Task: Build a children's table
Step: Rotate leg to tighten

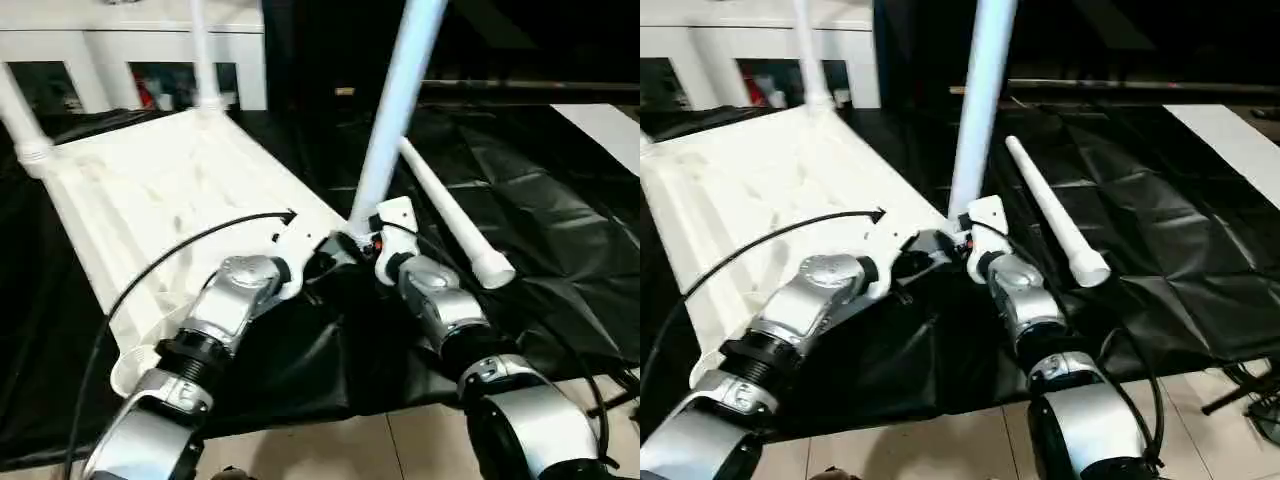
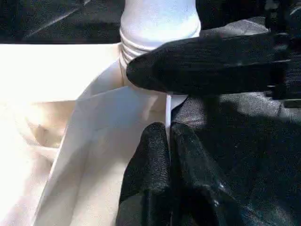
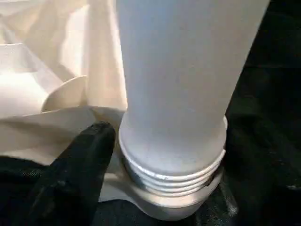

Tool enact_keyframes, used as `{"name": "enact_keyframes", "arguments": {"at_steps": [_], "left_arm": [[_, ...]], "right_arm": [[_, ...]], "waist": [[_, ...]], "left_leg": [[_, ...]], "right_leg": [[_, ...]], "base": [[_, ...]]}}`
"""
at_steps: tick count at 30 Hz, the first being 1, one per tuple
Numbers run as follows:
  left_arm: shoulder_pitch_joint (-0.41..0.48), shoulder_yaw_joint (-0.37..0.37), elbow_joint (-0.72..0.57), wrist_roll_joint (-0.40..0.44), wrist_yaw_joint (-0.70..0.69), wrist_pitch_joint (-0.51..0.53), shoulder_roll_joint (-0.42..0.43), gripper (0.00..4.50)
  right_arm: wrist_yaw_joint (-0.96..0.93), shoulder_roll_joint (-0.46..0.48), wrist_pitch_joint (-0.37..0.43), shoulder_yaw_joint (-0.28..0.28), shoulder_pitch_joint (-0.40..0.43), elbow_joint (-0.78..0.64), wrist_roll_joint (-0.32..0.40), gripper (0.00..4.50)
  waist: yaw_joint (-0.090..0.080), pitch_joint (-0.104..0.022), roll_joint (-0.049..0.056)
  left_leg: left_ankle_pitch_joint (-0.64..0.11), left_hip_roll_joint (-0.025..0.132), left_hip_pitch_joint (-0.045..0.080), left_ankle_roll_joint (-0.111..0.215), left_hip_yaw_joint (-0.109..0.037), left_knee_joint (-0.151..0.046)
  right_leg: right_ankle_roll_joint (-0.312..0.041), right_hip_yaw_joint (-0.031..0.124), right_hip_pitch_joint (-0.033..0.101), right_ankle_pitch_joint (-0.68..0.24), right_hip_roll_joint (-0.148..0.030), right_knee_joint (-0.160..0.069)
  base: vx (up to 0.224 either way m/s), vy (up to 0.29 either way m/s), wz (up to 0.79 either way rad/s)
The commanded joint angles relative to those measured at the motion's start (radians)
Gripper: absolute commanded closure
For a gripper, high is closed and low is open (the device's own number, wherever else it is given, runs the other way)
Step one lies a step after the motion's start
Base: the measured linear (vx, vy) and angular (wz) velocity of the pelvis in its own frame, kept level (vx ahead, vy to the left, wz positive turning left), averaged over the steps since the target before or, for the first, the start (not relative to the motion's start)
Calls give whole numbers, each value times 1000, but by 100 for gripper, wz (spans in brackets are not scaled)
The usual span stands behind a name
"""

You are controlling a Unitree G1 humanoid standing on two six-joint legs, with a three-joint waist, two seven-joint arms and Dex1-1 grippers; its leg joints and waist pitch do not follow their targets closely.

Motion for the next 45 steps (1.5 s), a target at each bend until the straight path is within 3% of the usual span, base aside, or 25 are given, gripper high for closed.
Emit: {"name": "enact_keyframes", "arguments": {"at_steps": [1,5,7,11,14,18,23,30,36,45], "left_arm": [[31,12,-22,-21,-57,-32,28,450],[50,-4,-50,-35,-144,-30,75,450],[69,-23,-83,-56,-254,-44,134,450],[98,-45,-142,-90,-384,-53,184,450],[127,-82,-221,-120,-504,-10,235,450],[135,-90,-236,-122,-516,-7,242,450],[144,-88,-250,-121,-523,-3,243,450],[156,-88,-269,-127,-527,12,255,450],[164,-89,-283,-129,-533,27,262,450],[164,-91,-282,-127,-529,30,261,450]], "right_arm": [[122,-19,-9,32,18,-51,9,43],[277,-86,-9,79,64,-130,5,30],[431,-166,-5,102,113,-219,16,30],[547,-225,11,125,144,-282,22,30],[677,-292,13,199,187,-363,-5,30],[672,-287,14,191,186,-367,-6,30],[686,-277,18,197,183,-367,-10,30],[699,-261,24,187,185,-370,27,91],[714,-259,28,184,196,-375,28,145],[697,-254,29,182,198,-363,28,172]], "waist": [[7,-65,-3],[10,-63,-3],[15,-62,-2],[15,-60,-1],[18,-60,3],[20,-61,0],[22,-59,-2],[23,-62,-4],[22,-61,-5],[23,-62,-4]], "left_leg": [[-146,20,5,44,-1,-59],[-137,21,7,59,0,-58],[-151,23,9,59,0,-59],[-173,25,11,49,-1,-62],[-182,27,13,44,-2,-62],[-161,26,13,47,1,-61],[-181,26,11,33,-2,-63],[-144,26,11,45,-1,-60],[-156,25,11,43,-1,-60],[-139,24,10,43,-1,-59]], "right_leg": [[-211,45,57,-37,-63,-77],[-223,43,55,-19,-60,-76],[-220,44,54,-33,-60,-78],[-223,44,52,-65,-60,-79],[-230,44,51,-68,-59,-78],[-249,45,49,-28,-59,-75],[-231,45,51,-84,-62,-79],[-239,45,52,-24,-60,-72],[-236,45,52,-46,-60,-74],[-237,44,53,-27,-60,-72]], "base": [[0,0,0],[0,0,0],[0,0,0],[0,0,0],[0,0,0],[0,0,0],[0,0,0],[0,0,0],[0,0,0],[0,0,0]]}}
